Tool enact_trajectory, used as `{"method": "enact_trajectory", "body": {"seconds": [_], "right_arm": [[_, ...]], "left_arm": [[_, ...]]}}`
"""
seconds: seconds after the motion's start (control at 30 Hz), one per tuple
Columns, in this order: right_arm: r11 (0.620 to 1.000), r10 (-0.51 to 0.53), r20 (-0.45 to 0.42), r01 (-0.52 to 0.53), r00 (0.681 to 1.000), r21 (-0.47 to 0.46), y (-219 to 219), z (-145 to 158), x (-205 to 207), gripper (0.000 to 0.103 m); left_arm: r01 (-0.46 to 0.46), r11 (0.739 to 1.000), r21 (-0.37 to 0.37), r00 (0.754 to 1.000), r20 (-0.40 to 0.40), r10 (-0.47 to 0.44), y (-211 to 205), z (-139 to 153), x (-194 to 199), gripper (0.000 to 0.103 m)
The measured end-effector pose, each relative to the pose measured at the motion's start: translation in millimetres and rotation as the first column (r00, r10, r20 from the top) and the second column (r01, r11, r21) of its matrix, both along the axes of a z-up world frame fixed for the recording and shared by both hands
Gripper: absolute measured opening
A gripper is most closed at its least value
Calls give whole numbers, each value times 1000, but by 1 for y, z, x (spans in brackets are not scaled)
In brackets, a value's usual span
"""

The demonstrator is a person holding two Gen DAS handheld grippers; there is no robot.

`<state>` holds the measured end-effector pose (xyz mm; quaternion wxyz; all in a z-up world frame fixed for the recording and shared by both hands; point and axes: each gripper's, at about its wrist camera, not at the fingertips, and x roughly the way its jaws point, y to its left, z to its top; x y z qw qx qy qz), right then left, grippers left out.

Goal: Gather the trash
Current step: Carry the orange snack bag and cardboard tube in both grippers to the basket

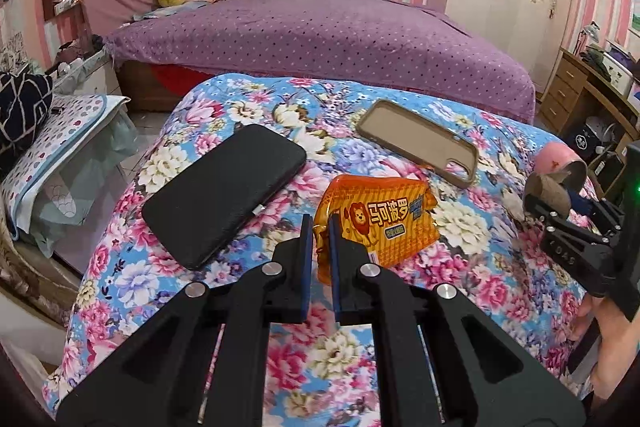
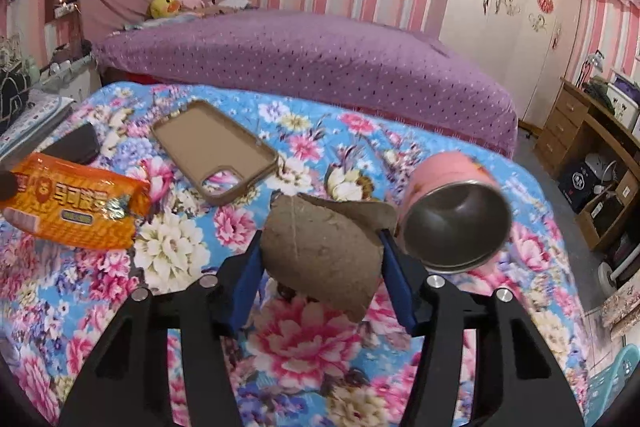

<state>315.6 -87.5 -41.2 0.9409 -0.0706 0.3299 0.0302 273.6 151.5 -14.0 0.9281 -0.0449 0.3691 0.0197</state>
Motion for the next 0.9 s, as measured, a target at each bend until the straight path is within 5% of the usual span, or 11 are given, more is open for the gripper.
{"method": "enact_trajectory", "body": {"seconds": [0.6,0.9], "right_arm": [[1000,0,178,-2,984,9,-62,51,-95,55],[996,-86,202,92,976,-19,-141,68,-165,55]], "left_arm": [[13,997,78,992,128,-23,-51,26,-49,6],[91,988,123,967,227,-118,-111,55,-98,6]]}}
